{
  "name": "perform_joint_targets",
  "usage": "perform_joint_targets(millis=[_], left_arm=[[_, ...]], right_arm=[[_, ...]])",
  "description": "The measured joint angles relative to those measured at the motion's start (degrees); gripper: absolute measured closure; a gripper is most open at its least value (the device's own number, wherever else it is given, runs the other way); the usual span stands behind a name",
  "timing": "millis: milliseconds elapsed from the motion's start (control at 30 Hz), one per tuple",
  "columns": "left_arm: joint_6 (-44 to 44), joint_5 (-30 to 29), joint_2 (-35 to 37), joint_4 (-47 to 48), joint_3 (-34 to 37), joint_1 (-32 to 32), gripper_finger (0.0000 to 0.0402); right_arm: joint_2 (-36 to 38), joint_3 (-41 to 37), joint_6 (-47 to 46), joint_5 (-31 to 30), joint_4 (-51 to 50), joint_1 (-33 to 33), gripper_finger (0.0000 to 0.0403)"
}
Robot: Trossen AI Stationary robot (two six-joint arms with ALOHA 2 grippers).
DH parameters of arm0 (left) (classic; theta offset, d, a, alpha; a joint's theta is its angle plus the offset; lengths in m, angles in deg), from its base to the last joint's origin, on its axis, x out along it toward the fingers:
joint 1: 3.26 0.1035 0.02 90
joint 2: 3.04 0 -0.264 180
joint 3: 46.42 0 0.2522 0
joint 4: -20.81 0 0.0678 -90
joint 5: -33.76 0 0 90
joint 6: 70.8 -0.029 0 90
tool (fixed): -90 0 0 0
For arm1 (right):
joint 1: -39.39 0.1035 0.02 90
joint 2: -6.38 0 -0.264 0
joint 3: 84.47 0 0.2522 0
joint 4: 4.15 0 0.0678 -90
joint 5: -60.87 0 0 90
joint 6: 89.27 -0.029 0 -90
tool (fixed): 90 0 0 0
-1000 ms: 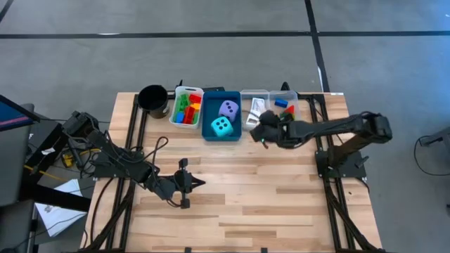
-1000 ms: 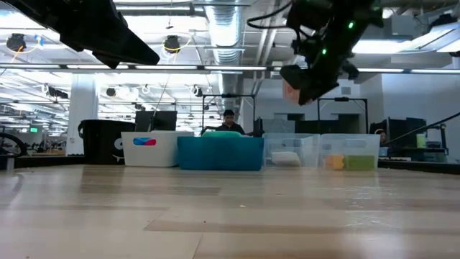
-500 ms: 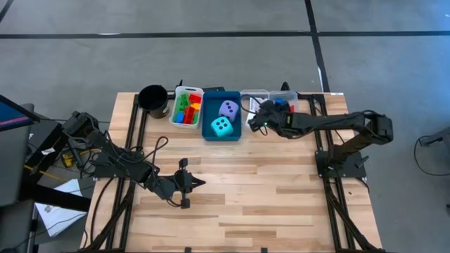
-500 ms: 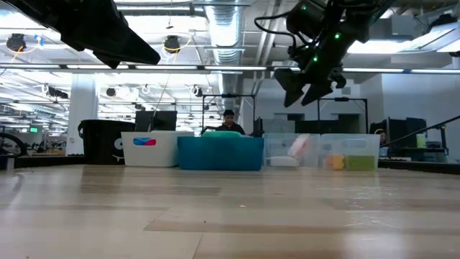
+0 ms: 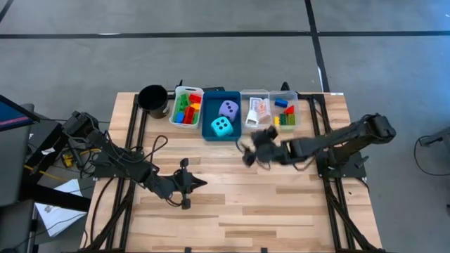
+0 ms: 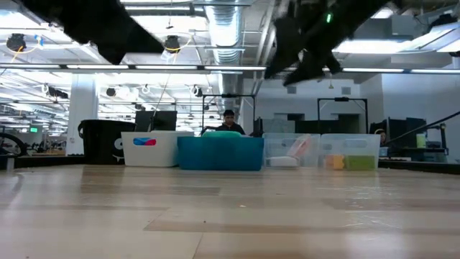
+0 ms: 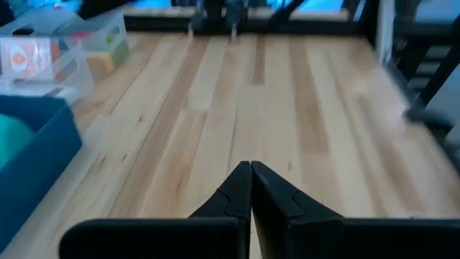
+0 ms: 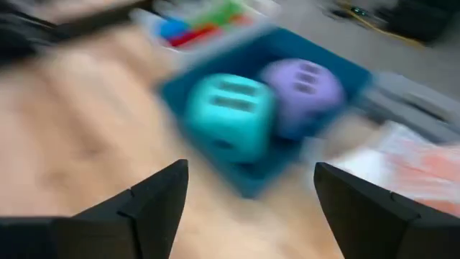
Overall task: Pick & Place Toys
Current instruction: Return to Home Position
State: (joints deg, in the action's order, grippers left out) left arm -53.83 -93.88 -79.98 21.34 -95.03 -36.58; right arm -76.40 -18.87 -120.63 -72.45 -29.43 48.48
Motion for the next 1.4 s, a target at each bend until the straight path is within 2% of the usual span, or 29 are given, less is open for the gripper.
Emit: perform_joint_targets(millis=[100, 267, 433, 500, 600, 767, 867, 933, 1067, 1167, 1233, 1333, 1400], left_arm=[[-2.3, 0.0, 0.0, -6.4, 0.0, 0.4, 0.0402], [-9.2, 1.9, 0.0, -17.6, 0.0, 0.8, 0.0397], [-14.1, 1.1, 4.0, -20.1, 0.0, 0.6, 0.0385], [-14.5, 0.8, 8.6, -18.5, 0.0, 0.5, 0.0381], [-13.4, 0.6, 16.7, -15.3, -0.1, 0.1, 0.0374], [-8.2, 1.7, 29.1, 0.0, 0.0, -2.5, 0.0366], [-7.0, 0.8, 33.3, 9.5, 0.1, -4.5, 0.0362], [-6.3, -2.5, 34.6, 9.2, 2.3, -5.7, 0.0358], [-5.9, -7.2, 36.9, 0.8, 12.3, -6.7, 0.0349], [-5.5, -6.8, 39.0, -11.3, 21.3, -6.6, 0.034], [-5.5, -5.6, 40.1, -20.8, 27.1, -6.1, 0.0332], [-5.2, -3.4, 40.2, -34.0, 34.4, -4.8, 0.0322], [-4.2, -2.7, 39.8, -33.3, 34.2, -3.1, 0.0317]], right_arm=[[-2.3, 0.1, 2.2, 0.0, 7.5, 6.7, 0.0107], [-5.9, 0.1, 11.0, 0.2, 19.4, 16.1, 0.0107], [-4.1, 0.3, 13.2, 0.0, 16.9, 23.3, 0.0107], [-1.8, 1.5, 14.0, -0.1, 14.7, 25.7, 0.0107], [3.7, 2.8, 14.2, -0.1, 6.2, 29.4, 0.0107], [14.4, 3.5, 10.7, 3.7, -8.3, 34.8, 0.0107], [19.7, 0.4, 9.8, 2.3, -11.0, 38.3, 0.0107], [23.2, -3.7, 9.8, -0.9, -9.6, 40.3, 0.0107], [30.0, -16.1, 8.3, -3.6, 0.0, 42.3, 0.0108], [34.2, -28.0, 8.4, -2.1, 16.0, 41.0, 0.0108], [35.3, -36.1, 11.8, 2.8, 31.9, 38.7, 0.0108], [34.8, -45.6, 16.5, 13.4, 54.7, 33.6, 0.0108], [34.3, -49.8, 19.0, 20.3, 65.2, 29.7, 0.0108]])
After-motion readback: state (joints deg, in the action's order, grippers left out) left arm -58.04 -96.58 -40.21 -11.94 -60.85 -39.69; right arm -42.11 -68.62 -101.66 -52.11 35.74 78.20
